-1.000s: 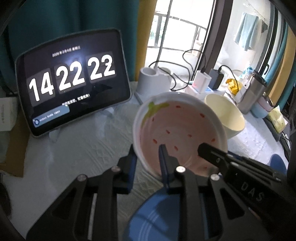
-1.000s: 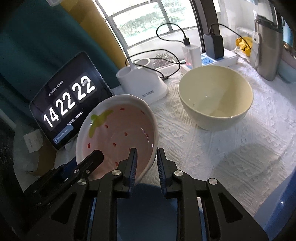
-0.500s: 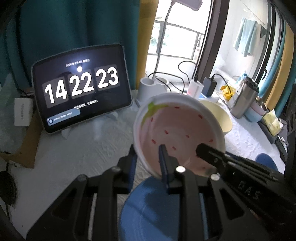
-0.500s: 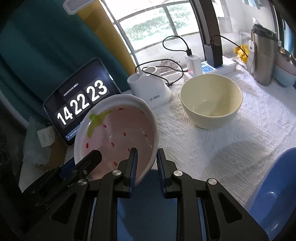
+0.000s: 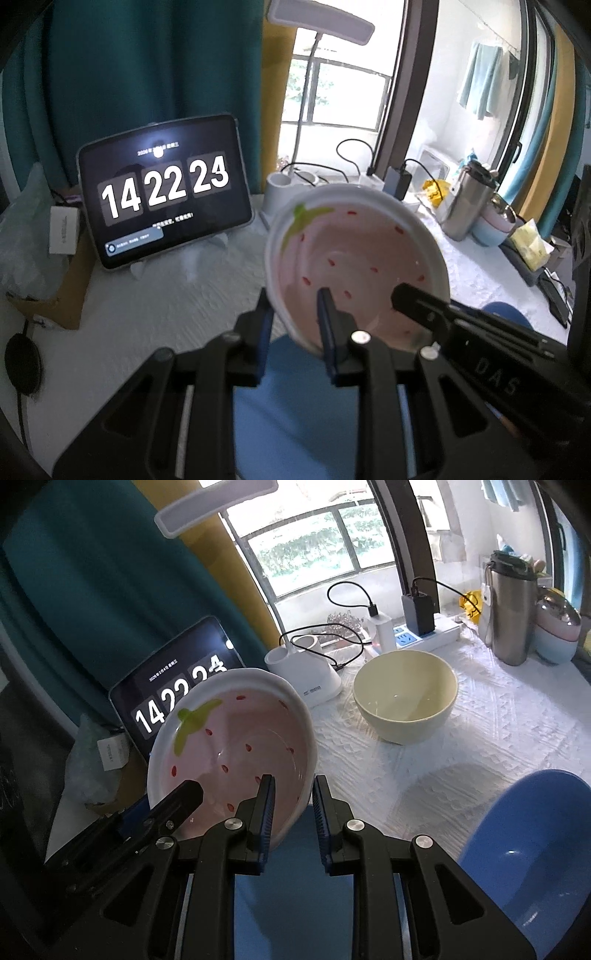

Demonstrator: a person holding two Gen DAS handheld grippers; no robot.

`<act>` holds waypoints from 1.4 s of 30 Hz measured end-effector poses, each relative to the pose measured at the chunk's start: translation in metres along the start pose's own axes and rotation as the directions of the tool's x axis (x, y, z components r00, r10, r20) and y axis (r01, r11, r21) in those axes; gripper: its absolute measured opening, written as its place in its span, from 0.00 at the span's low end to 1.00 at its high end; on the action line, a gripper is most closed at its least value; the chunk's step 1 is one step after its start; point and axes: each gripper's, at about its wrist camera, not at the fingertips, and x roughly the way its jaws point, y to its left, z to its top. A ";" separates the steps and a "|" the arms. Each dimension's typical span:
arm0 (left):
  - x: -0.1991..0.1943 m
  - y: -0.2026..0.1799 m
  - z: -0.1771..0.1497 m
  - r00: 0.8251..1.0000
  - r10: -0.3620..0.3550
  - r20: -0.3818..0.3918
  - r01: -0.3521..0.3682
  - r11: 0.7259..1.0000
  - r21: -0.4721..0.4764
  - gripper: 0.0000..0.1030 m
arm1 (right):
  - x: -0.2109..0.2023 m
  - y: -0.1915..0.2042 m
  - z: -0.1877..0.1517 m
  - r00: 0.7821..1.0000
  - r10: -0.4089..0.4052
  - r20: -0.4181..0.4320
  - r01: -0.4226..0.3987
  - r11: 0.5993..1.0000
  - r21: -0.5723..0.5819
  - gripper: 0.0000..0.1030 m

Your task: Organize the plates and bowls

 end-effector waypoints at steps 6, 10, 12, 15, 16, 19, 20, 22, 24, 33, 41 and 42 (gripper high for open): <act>-0.012 -0.012 -0.007 1.000 -0.007 0.012 0.007 1.000 -0.004 0.23 | -0.016 -0.006 -0.004 1.000 -0.002 0.018 0.002 1.000 -0.005 0.21; -0.017 -0.022 -0.013 1.000 -0.016 0.017 0.015 1.000 0.004 0.23 | -0.027 -0.013 -0.008 1.000 -0.005 0.024 0.005 1.000 0.001 0.21; -0.020 -0.029 -0.016 1.000 -0.018 0.021 0.018 1.000 0.010 0.23 | -0.033 -0.017 -0.010 1.000 -0.010 0.029 0.010 1.000 0.003 0.21; -0.024 -0.039 -0.019 0.999 -0.026 0.026 0.025 1.000 0.012 0.23 | -0.042 -0.024 -0.012 0.999 -0.015 0.035 0.015 1.000 0.010 0.21; -0.026 -0.043 -0.020 0.999 -0.030 0.027 0.030 0.999 0.011 0.23 | -0.044 -0.027 -0.013 0.999 -0.017 0.037 0.016 1.000 0.011 0.21; -0.028 -0.051 -0.023 0.999 -0.040 0.026 0.040 0.999 0.015 0.23 | -0.052 -0.035 -0.015 0.999 -0.019 0.044 0.018 1.000 0.020 0.21; -0.029 -0.055 -0.024 0.999 -0.046 0.025 0.046 0.999 0.016 0.23 | -0.054 -0.038 -0.015 0.999 -0.020 0.046 0.019 1.000 0.023 0.21; -0.030 -0.061 -0.026 0.998 -0.054 0.022 0.054 0.998 0.018 0.23 | -0.059 -0.043 -0.017 0.999 -0.024 0.049 0.023 0.999 0.029 0.21; -0.031 -0.066 -0.028 0.998 -0.062 0.020 0.061 0.998 0.022 0.23 | -0.064 -0.049 -0.018 0.998 -0.027 0.050 0.025 0.999 0.038 0.21; -0.033 -0.099 -0.032 0.995 -0.102 0.011 0.101 0.993 0.055 0.23 | -0.086 -0.078 -0.024 0.997 -0.044 0.066 0.039 0.996 0.078 0.21; -0.033 -0.124 -0.036 0.992 -0.125 -0.005 0.125 0.989 0.079 0.23 | -0.100 -0.101 -0.028 0.995 -0.063 0.076 0.055 0.992 0.110 0.21; -0.033 -0.126 -0.037 0.992 -0.128 -0.006 0.128 0.988 0.082 0.23 | -0.102 -0.104 -0.029 0.995 -0.065 0.077 0.056 0.992 0.114 0.21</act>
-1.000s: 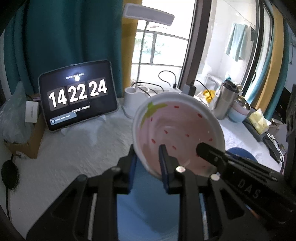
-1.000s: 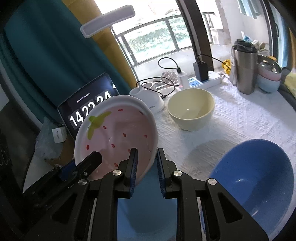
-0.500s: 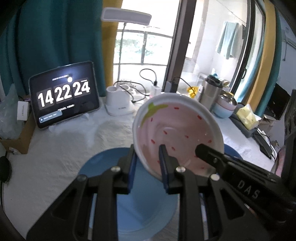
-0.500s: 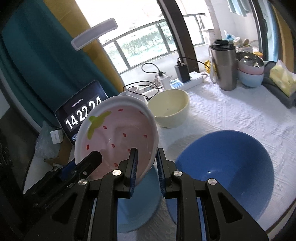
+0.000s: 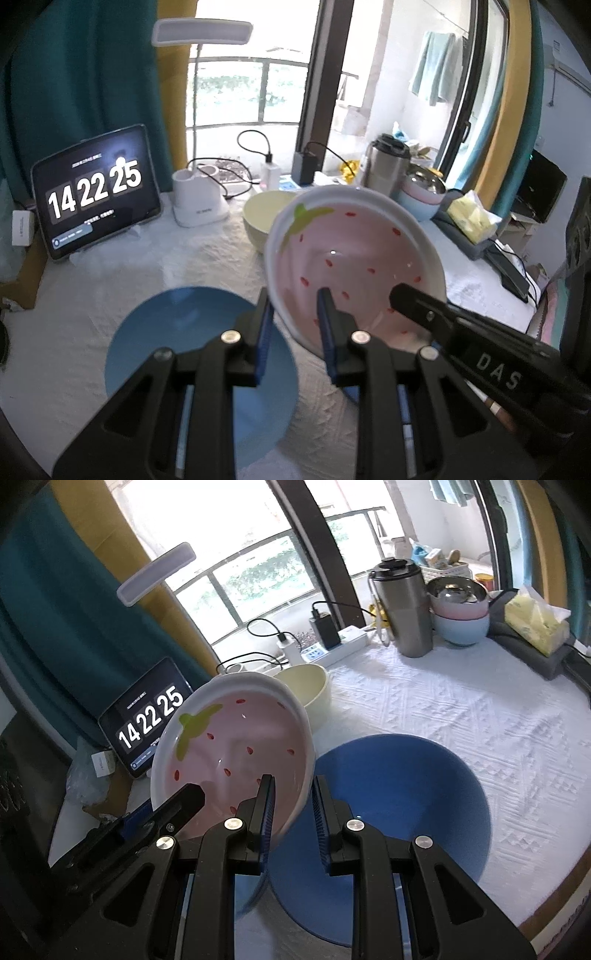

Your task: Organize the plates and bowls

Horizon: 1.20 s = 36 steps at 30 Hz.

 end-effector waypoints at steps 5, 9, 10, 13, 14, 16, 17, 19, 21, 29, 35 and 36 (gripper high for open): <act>0.003 -0.015 -0.004 1.000 -0.019 -0.015 0.019 1.000 0.011 0.23 | -0.008 -0.015 -0.003 1.000 -0.014 0.000 0.014 1.000 0.016 0.21; 0.008 -0.030 -0.008 0.999 -0.041 -0.035 0.042 0.999 0.025 0.23 | -0.015 -0.032 -0.005 0.999 -0.036 -0.001 0.036 0.999 0.035 0.21; 0.010 -0.034 -0.010 0.998 -0.045 -0.042 0.046 0.999 0.029 0.23 | -0.016 -0.035 -0.007 0.999 -0.040 -0.003 0.040 0.998 0.040 0.21; 0.016 -0.045 -0.017 0.997 -0.043 -0.062 0.045 0.998 0.040 0.23 | -0.016 -0.048 -0.010 0.998 -0.053 -0.015 0.054 0.997 0.059 0.21; 0.018 -0.047 -0.019 0.997 -0.042 -0.068 0.044 0.998 0.041 0.23 | -0.016 -0.051 -0.011 0.998 -0.056 -0.019 0.057 0.996 0.063 0.21; 0.021 -0.051 -0.023 0.996 -0.039 -0.085 0.043 0.998 0.045 0.23 | -0.016 -0.057 -0.014 0.998 -0.056 -0.028 0.058 0.996 0.071 0.21; 0.022 -0.053 -0.024 0.995 -0.037 -0.089 0.042 0.998 0.047 0.23 | -0.015 -0.060 -0.015 0.998 -0.054 -0.037 0.057 0.996 0.073 0.21; 0.025 -0.056 -0.027 0.994 -0.032 -0.100 0.038 0.998 0.054 0.23 | -0.014 -0.064 -0.017 0.997 -0.054 -0.052 0.058 0.996 0.068 0.21; 0.028 -0.058 -0.031 0.993 -0.027 -0.114 0.034 0.998 0.056 0.23 | -0.012 -0.066 -0.019 0.996 -0.057 -0.068 0.061 0.997 0.055 0.21; 0.043 -0.065 -0.046 0.982 -0.023 -0.186 0.037 0.997 0.070 0.25 | -0.005 -0.075 -0.026 0.989 -0.089 -0.116 0.091 0.996 0.013 0.21; 0.047 -0.067 -0.049 0.980 -0.006 -0.199 0.019 0.998 0.066 0.27 | -0.001 -0.074 -0.027 0.985 -0.113 -0.130 0.110 0.993 -0.033 0.21; 0.048 -0.067 -0.048 0.980 -0.004 -0.200 0.017 0.998 0.066 0.27 | 0.000 -0.072 -0.027 0.984 -0.119 -0.131 0.114 0.992 -0.048 0.21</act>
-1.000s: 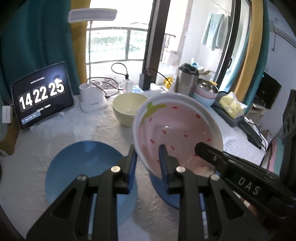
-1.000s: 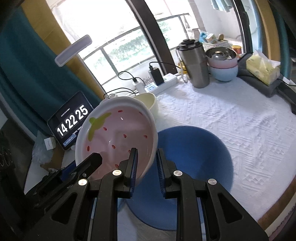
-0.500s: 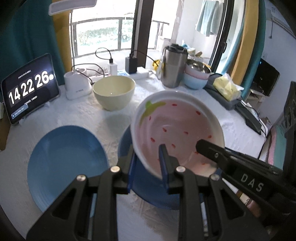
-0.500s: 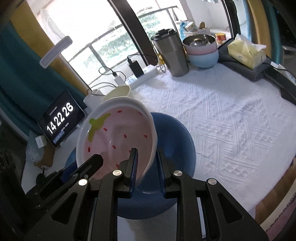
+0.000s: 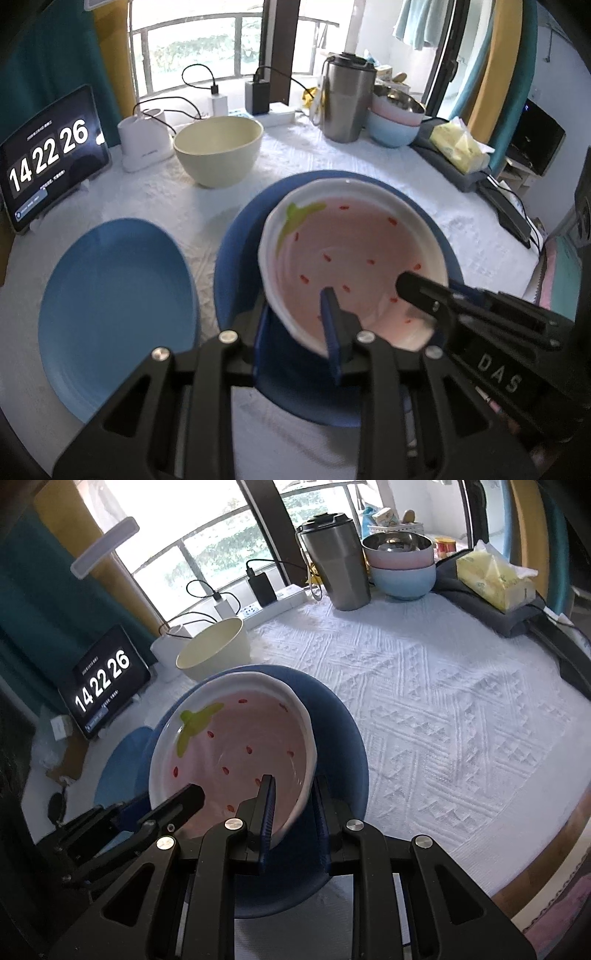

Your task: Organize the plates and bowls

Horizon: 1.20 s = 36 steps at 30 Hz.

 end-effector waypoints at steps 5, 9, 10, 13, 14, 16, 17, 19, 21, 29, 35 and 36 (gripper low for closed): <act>0.001 0.001 0.001 1.000 0.007 -0.011 -0.007 1.000 -0.004 0.29 | 0.002 0.003 0.002 1.000 -0.008 -0.004 0.008 0.999 -0.043 0.21; 0.000 -0.001 0.002 1.000 0.013 -0.010 -0.013 1.000 0.007 0.30 | 0.004 0.002 0.003 1.000 -0.013 -0.006 0.013 0.999 -0.048 0.21; 0.000 -0.001 0.002 1.000 0.016 -0.011 -0.015 1.000 0.011 0.30 | 0.004 0.001 0.003 1.000 -0.013 -0.006 0.013 0.999 -0.050 0.21; -0.004 -0.001 0.003 1.000 0.014 -0.007 -0.014 1.000 0.018 0.31 | 0.005 -0.001 0.005 1.000 -0.007 -0.013 0.006 0.999 -0.043 0.21; -0.005 -0.001 0.003 1.000 0.012 -0.007 -0.012 1.000 0.019 0.31 | 0.005 -0.002 0.006 1.000 -0.007 -0.017 0.006 0.999 -0.042 0.21; -0.008 0.000 0.003 1.000 0.018 0.002 -0.018 1.000 0.019 0.32 | 0.006 -0.002 0.008 1.000 -0.004 -0.025 0.003 0.999 -0.040 0.22; -0.010 0.001 0.004 1.000 0.029 0.013 -0.029 0.999 0.021 0.33 | 0.006 -0.002 0.009 1.000 -0.002 -0.026 0.001 0.999 -0.040 0.22; -0.014 0.004 0.005 0.999 0.041 0.032 -0.042 0.999 0.014 0.37 | 0.002 0.000 0.011 1.000 0.011 0.001 -0.011 0.999 -0.054 0.25; -0.017 0.008 0.007 0.998 0.044 0.041 -0.044 0.999 0.006 0.38 | -0.006 0.006 0.013 1.000 0.008 0.026 -0.006 0.997 -0.075 0.34; -0.023 0.016 0.010 0.997 0.046 0.058 -0.046 0.999 -0.011 0.40 | -0.013 0.009 0.018 0.999 -0.005 0.048 0.009 0.996 -0.087 0.45; -0.028 0.016 0.013 0.996 0.043 0.078 -0.042 0.999 -0.013 0.40 | -0.017 0.012 0.023 0.998 -0.005 0.058 0.011 0.996 -0.093 0.45; -0.030 0.017 0.014 0.996 0.044 0.083 -0.043 0.999 -0.013 0.40 | -0.017 0.013 0.024 0.998 -0.005 0.059 0.011 0.995 -0.095 0.45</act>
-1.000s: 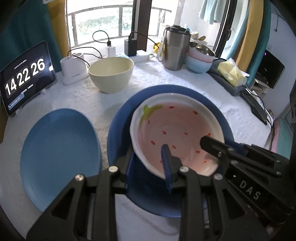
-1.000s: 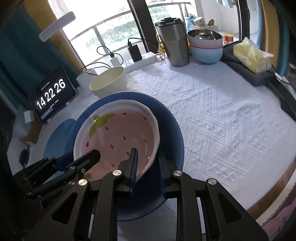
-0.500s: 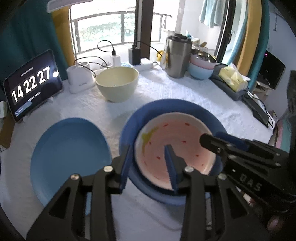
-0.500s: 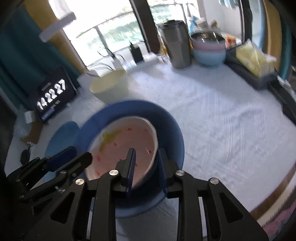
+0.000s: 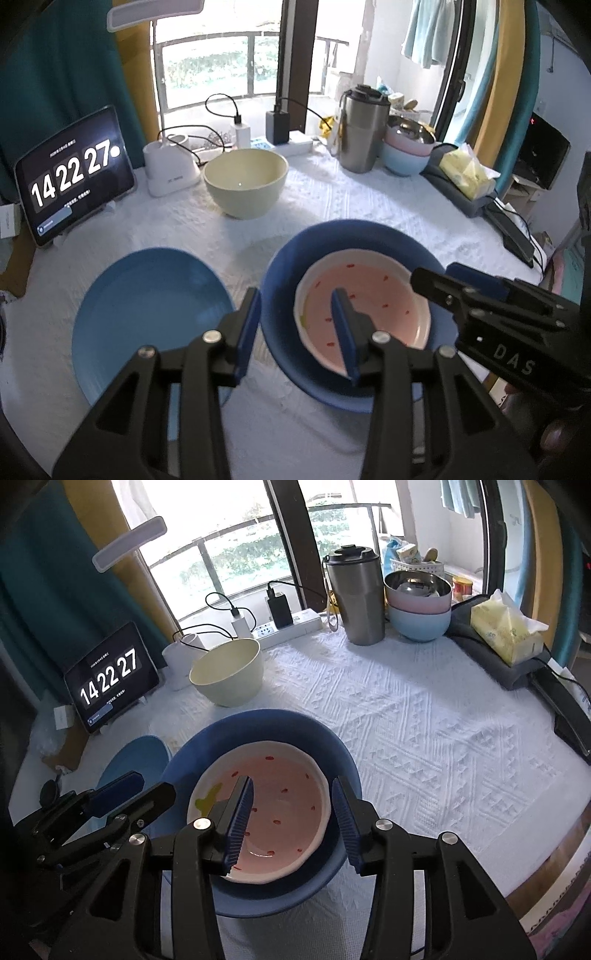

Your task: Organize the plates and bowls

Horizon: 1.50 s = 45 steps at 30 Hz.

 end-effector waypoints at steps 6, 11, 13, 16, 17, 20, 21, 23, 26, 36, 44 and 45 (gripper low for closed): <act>-0.007 0.004 0.006 0.999 0.008 0.037 -0.007 1.000 -0.005 0.40 | -0.004 0.003 0.006 1.000 -0.001 0.012 0.001 1.000 -0.011 0.45; -0.014 0.010 0.011 0.997 0.024 0.074 -0.023 1.000 -0.015 0.41 | -0.005 0.008 0.012 1.000 0.001 0.020 0.000 1.000 -0.022 0.45; -0.015 0.013 0.014 0.996 0.030 0.082 -0.029 0.999 -0.017 0.41 | -0.004 0.009 0.014 1.000 0.002 0.022 -0.001 1.000 -0.026 0.45; -0.016 0.015 0.017 0.995 0.039 0.094 -0.037 0.999 -0.020 0.42 | -0.003 0.011 0.018 1.000 0.003 0.024 -0.002 0.999 -0.035 0.46; -0.017 0.016 0.018 0.994 0.040 0.099 -0.039 0.999 -0.021 0.42 | -0.002 0.012 0.019 1.000 0.004 0.025 -0.003 0.999 -0.039 0.46; -0.018 0.018 0.022 0.993 0.048 0.112 -0.046 0.999 -0.019 0.42 | -0.001 0.015 0.023 1.000 0.007 0.027 -0.006 0.999 -0.051 0.45; -0.018 0.019 0.024 0.992 0.051 0.116 -0.049 0.999 -0.019 0.42 | 0.000 0.016 0.024 1.000 0.008 0.029 -0.006 0.999 -0.054 0.45; -0.018 0.021 0.027 0.990 0.057 0.129 -0.056 0.998 -0.016 0.42 | 0.001 0.018 0.028 0.999 0.010 0.031 -0.008 0.998 -0.060 0.45; -0.018 0.023 0.032 0.988 0.065 0.140 -0.064 0.998 -0.014 0.42 | 0.004 0.020 0.033 0.999 0.014 0.033 -0.012 0.998 -0.068 0.46; -0.013 0.033 0.047 0.984 0.078 0.158 -0.075 0.997 -0.021 0.42 | 0.017 0.025 0.048 0.999 0.026 0.032 -0.023 0.995 -0.094 0.46; -0.006 0.036 0.057 0.983 0.082 0.165 -0.079 0.997 -0.023 0.42 | 0.026 0.026 0.061 0.999 0.032 0.036 -0.028 0.994 -0.108 0.46; -0.005 0.037 0.059 0.983 0.082 0.166 -0.079 0.997 -0.024 0.42 | 0.027 0.026 0.062 0.999 0.032 0.036 -0.027 0.994 -0.110 0.46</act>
